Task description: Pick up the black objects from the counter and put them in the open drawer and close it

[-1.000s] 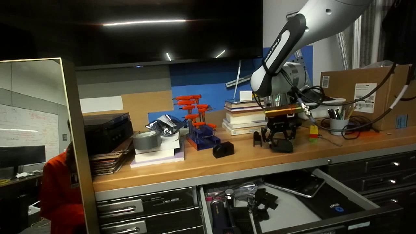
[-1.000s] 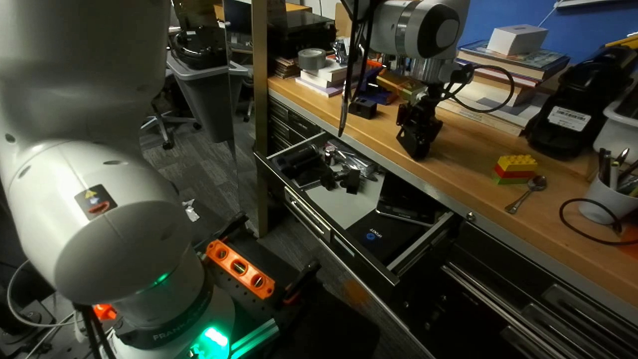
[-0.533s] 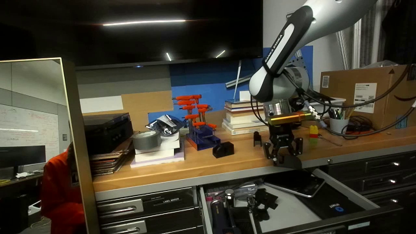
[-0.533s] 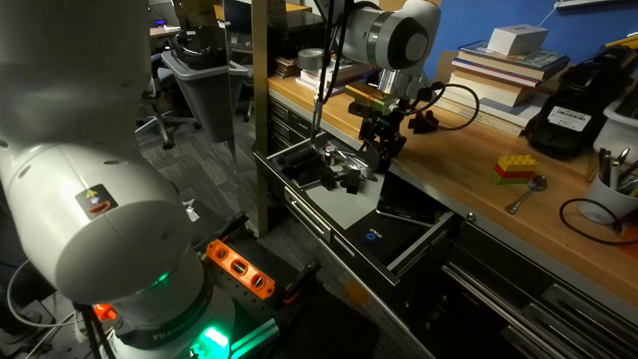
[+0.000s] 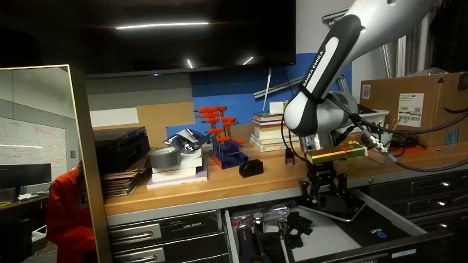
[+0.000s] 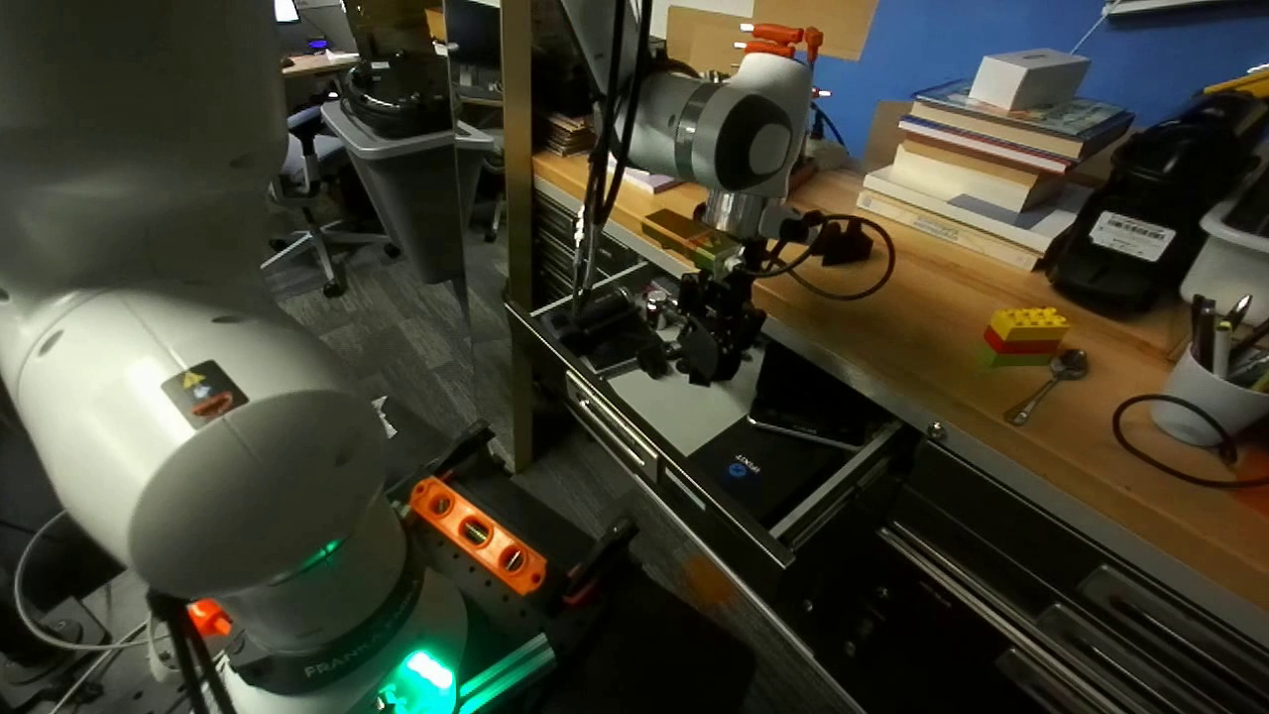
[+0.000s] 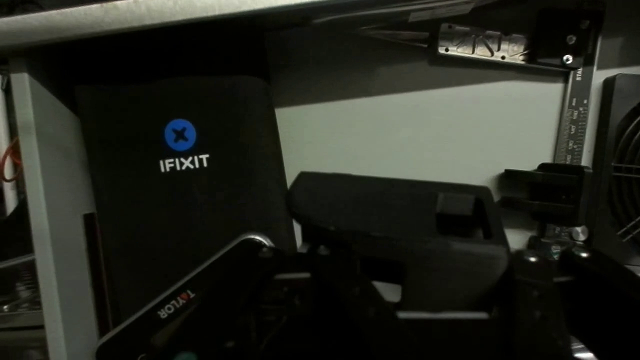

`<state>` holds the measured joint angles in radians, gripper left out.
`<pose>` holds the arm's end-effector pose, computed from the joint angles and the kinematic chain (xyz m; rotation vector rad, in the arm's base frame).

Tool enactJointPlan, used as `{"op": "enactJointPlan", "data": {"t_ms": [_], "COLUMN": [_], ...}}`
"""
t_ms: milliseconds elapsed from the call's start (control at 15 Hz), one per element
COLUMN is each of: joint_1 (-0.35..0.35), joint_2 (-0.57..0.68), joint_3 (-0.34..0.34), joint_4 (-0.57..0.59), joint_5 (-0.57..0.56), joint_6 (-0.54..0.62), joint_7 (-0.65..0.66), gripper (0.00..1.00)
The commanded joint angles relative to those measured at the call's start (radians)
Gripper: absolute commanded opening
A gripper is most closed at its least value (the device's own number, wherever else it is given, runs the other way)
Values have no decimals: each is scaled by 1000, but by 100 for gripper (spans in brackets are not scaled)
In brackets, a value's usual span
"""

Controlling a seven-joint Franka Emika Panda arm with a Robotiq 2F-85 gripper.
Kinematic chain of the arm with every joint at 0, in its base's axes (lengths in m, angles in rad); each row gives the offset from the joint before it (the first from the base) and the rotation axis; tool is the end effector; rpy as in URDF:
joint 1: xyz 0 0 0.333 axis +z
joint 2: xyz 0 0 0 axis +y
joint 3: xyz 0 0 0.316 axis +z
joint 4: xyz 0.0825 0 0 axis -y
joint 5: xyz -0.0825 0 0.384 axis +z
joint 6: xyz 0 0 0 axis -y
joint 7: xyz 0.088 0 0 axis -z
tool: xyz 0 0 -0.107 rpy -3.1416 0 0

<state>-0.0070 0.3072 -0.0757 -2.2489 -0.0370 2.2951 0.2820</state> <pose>0.5108 -0.0442 0.2092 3.0009 -0.5090 -0.3894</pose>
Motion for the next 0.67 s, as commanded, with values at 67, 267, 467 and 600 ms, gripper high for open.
{"op": "enactJointPlan", "data": {"t_ms": [67,267,467,600], "joint_1": [52,80,103,114], "joint_2": [-80,-95,-119,-132], "joint_3": [-16,-18,-20,-21], "joint_4": [-164,-235,-299,-331], "joint_5": [-84,-112,-116,-117], "joint_6": [197,290,348,370], "joint_7": [98,164,214,241], "gripper": [22,22,22,22]}}
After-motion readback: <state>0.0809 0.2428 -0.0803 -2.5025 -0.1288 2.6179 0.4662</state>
